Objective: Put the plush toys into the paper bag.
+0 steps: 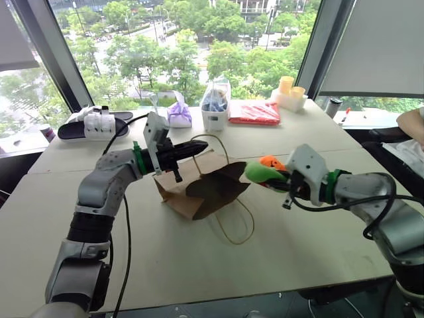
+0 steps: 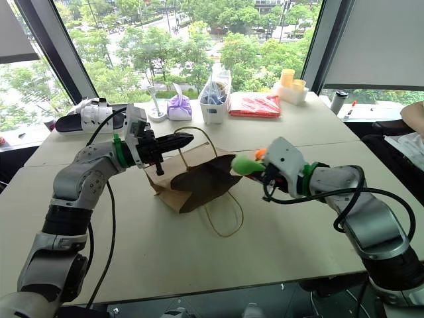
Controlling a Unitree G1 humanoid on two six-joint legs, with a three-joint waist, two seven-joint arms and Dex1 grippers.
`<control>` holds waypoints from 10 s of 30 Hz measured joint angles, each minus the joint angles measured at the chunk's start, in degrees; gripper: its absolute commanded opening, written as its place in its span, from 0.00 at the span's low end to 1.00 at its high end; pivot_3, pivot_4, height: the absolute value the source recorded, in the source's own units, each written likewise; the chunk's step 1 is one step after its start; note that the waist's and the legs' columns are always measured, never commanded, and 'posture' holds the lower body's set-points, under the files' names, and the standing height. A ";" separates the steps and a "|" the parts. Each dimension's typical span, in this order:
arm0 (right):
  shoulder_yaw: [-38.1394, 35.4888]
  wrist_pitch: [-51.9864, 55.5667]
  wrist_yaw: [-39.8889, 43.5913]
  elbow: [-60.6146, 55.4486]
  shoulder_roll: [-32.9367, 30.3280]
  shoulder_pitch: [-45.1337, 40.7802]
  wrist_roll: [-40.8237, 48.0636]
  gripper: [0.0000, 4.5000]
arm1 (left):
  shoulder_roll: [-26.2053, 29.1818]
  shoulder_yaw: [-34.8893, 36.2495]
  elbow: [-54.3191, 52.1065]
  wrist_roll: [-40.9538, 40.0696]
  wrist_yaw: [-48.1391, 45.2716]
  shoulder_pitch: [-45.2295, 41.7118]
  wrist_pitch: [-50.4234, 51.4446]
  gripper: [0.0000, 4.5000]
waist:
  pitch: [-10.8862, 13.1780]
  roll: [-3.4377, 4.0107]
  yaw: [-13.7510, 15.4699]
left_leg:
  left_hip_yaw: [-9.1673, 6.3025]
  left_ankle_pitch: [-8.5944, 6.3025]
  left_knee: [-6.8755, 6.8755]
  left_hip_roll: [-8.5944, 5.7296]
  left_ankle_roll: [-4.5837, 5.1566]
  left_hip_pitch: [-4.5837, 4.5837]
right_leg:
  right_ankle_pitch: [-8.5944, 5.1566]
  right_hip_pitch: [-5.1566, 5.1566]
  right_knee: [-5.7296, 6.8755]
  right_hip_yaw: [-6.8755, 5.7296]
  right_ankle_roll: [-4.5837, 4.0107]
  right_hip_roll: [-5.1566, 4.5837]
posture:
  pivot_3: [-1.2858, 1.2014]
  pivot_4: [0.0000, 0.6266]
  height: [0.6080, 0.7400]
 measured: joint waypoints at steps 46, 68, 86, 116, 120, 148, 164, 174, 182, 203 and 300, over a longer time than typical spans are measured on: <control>0.54 -6.64 -7.76 31.58 7.35 -10.17 -18.47 0.99 | -0.93 4.31 -3.95 -6.42 5.81 -0.75 7.36 0.00 | 0.01 0.00 -0.60 | 0.15 0.07 -0.10 -0.01 -0.12 0.00 | 0.01 -0.15 0.08 0.09 -0.01 -0.01 | 0.52 0.24 1.00; 0.20 -42.55 -24.73 95.73 24.74 -28.51 -24.55 0.14 | -0.82 4.42 -8.10 -7.55 8.82 0.35 9.05 0.00 | 0.01 0.01 -1.97 | 0.09 0.29 -0.16 -0.05 -0.52 -0.01 | 0.03 -0.14 0.05 0.13 -0.04 -0.02 | 0.52 0.24 1.00; 7.01 8.05 -6.06 4.65 15.38 -6.81 -6.48 0.04 | -2.31 4.67 -3.58 -8.18 8.33 -0.91 9.59 0.00 | 0.00 0.00 -1.47 | 0.07 0.07 0.02 -0.03 -0.13 0.07 | 0.02 -0.09 0.26 0.10 -0.02 -0.01 | 0.52 0.24 1.00; 16.77 -20.27 -7.87 54.67 32.72 -24.98 -19.56 0.99 | -2.91 5.15 -9.31 -11.50 12.15 0.36 13.07 0.00 | 0.00 0.01 -1.89 | 0.03 0.30 -0.15 -0.06 -0.55 -0.03 | 0.02 -0.46 0.70 0.14 -0.03 -0.03 | 0.52 0.24 1.00; 14.22 -14.73 -5.62 43.13 27.62 -22.32 -18.37 0.99 | -2.36 6.28 -8.85 -11.83 12.27 0.26 13.09 0.00 | 0.00 0.00 -1.43 | 0.02 0.30 -0.11 -0.09 -0.54 -0.07 | 0.02 -0.46 0.70 0.12 -0.03 -0.05 | 0.52 0.24 1.00; -0.61 -1.09 -15.18 37.36 26.25 -2.11 -10.47 0.81 | -0.57 8.03 -3.08 -10.15 10.43 -0.98 11.01 0.00 | 0.00 0.00 -0.44 | 0.18 0.11 0.00 -0.05 -0.20 0.00 | 0.01 -0.43 0.65 0.15 -0.04 -0.05 | 0.52 0.24 1.00; -6.01 11.78 -13.41 23.54 23.47 -6.11 -1.72 0.02 | -0.89 9.47 -3.04 -10.74 12.89 -1.38 10.85 0.00 | 0.01 0.00 -0.25 | 0.10 0.11 -0.03 -0.05 -0.20 -0.02 | 0.01 -0.45 0.66 0.14 -0.04 -0.05 | 0.52 0.24 1.00; -17.64 32.01 -13.02 15.91 23.29 -19.42 15.16 0.02 | -0.98 15.09 -3.63 -15.78 18.98 -0.39 14.59 0.00 | 0.01 0.00 -0.31 | 0.09 0.09 -0.07 -0.03 -0.17 -0.01 | 0.01 -0.44 0.68 0.11 -0.05 -0.05 | 0.52 0.24 1.00; -23.14 36.17 -19.21 16.77 29.45 -20.17 20.09 0.02 | -0.93 10.62 -1.15 -9.79 17.21 4.62 10.78 0.00 | 0.01 0.01 -0.16 | 0.10 0.10 -0.05 -0.05 -0.18 -0.02 | 0.01 -0.46 0.68 0.12 -0.05 -0.07 | 0.52 0.24 1.00; -24.18 34.73 -19.53 10.97 24.48 -17.67 30.93 0.98 | 3.65 11.23 0.55 -12.78 12.10 4.91 18.41 1.00 | 0.01 0.01 -0.38 | 0.11 0.09 -0.09 -0.04 -0.16 -0.04 | 0.01 -0.49 0.71 0.12 -0.04 -0.07 | 0.52 0.24 1.00; -27.24 10.94 -4.61 10.69 -5.79 18.93 20.80 0.00 | 4.07 -11.97 17.27 0.17 -30.87 -2.75 5.52 0.01 | 0.03 0.03 -0.40 | 0.30 -0.15 -0.04 0.07 0.26 0.03 | 0.00 -0.04 -0.07 -0.04 -0.03 -0.05 | 0.52 0.24 1.00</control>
